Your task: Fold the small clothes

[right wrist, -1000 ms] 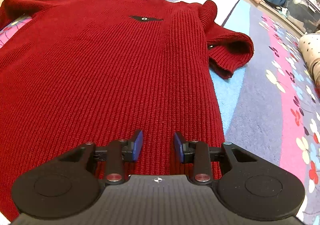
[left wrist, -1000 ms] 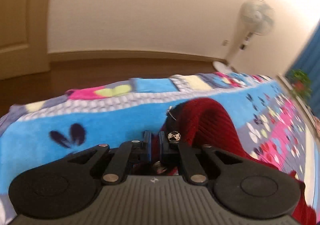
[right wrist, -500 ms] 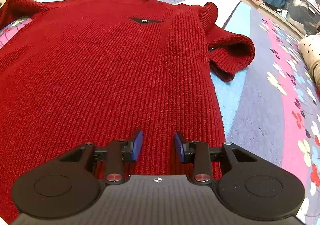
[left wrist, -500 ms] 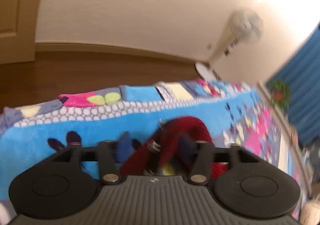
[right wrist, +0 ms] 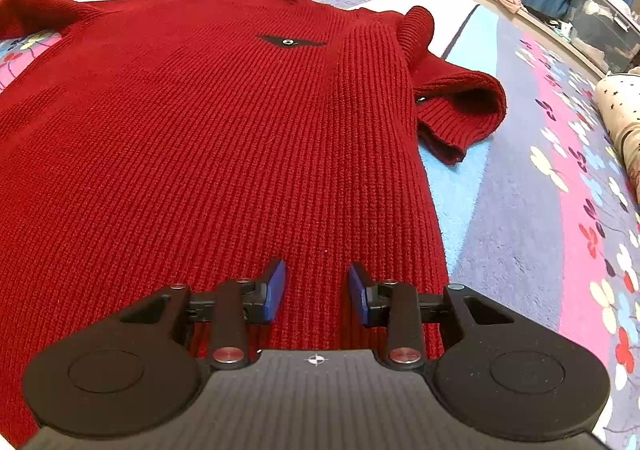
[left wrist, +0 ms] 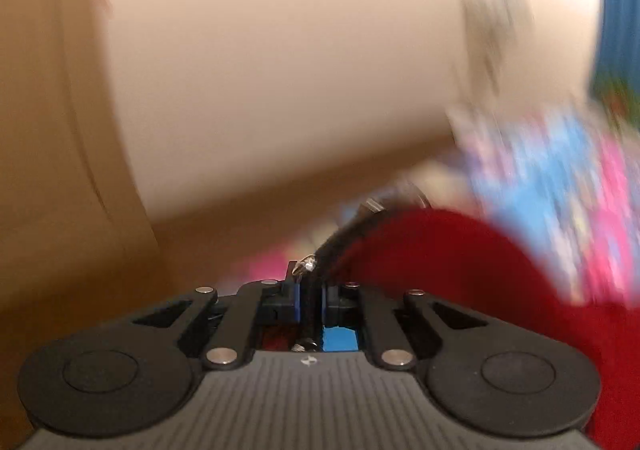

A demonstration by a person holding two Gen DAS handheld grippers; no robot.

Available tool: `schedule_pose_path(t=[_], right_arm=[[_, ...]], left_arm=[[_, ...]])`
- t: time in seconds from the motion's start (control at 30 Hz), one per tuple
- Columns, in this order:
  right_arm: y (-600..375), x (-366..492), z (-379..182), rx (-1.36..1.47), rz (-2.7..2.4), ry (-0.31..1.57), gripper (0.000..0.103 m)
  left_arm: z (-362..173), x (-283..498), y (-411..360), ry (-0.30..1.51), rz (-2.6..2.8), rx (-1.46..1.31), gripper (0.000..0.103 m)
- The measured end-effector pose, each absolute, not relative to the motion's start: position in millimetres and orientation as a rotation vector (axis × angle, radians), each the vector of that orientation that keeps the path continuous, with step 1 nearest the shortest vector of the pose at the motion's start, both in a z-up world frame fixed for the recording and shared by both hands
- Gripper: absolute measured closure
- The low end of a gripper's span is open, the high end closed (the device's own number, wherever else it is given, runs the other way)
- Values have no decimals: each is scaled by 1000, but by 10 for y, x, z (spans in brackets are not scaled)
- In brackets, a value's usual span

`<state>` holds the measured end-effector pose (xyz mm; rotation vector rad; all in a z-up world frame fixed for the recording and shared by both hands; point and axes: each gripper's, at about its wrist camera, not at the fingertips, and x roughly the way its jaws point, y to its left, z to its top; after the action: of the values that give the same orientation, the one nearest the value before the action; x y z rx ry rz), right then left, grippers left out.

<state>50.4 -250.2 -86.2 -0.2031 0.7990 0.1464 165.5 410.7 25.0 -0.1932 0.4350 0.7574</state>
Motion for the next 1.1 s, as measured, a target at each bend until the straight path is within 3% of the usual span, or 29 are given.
schedule_pose_path(t=[0.07, 0.13, 0.17, 0.2, 0.4, 0.53, 0.67, 0.77, 1.1], right_arm=[[-2492, 501, -864, -205, 145, 797, 66], [-2495, 498, -867, -203, 145, 795, 66], [-2501, 498, -871, -201, 146, 794, 66], [-2505, 498, -872, -199, 146, 794, 66], [-2518, 498, -869, -197, 147, 794, 66], [-2531, 501, -869, -196, 150, 794, 66], [-2529, 499, -869, -198, 151, 794, 66], [-2526, 504, -867, -200, 151, 795, 66], [-2508, 500, -870, -198, 150, 793, 65]], left_arm=[[341, 1616, 4124, 369, 738, -188, 89], [244, 1729, 4042, 379, 832, -83, 71], [176, 1821, 4024, 407, 882, -34, 53], [107, 1915, 4012, 444, 929, 3, 49], [76, 1974, 4042, 472, 1056, -59, 51], [87, 2038, 3898, 472, 829, -152, 51], [-207, 2059, 4069, 629, 619, -531, 53], [-501, 2002, 4345, 693, 589, -793, 63], [-979, 1932, 4802, 480, 582, -947, 62]])
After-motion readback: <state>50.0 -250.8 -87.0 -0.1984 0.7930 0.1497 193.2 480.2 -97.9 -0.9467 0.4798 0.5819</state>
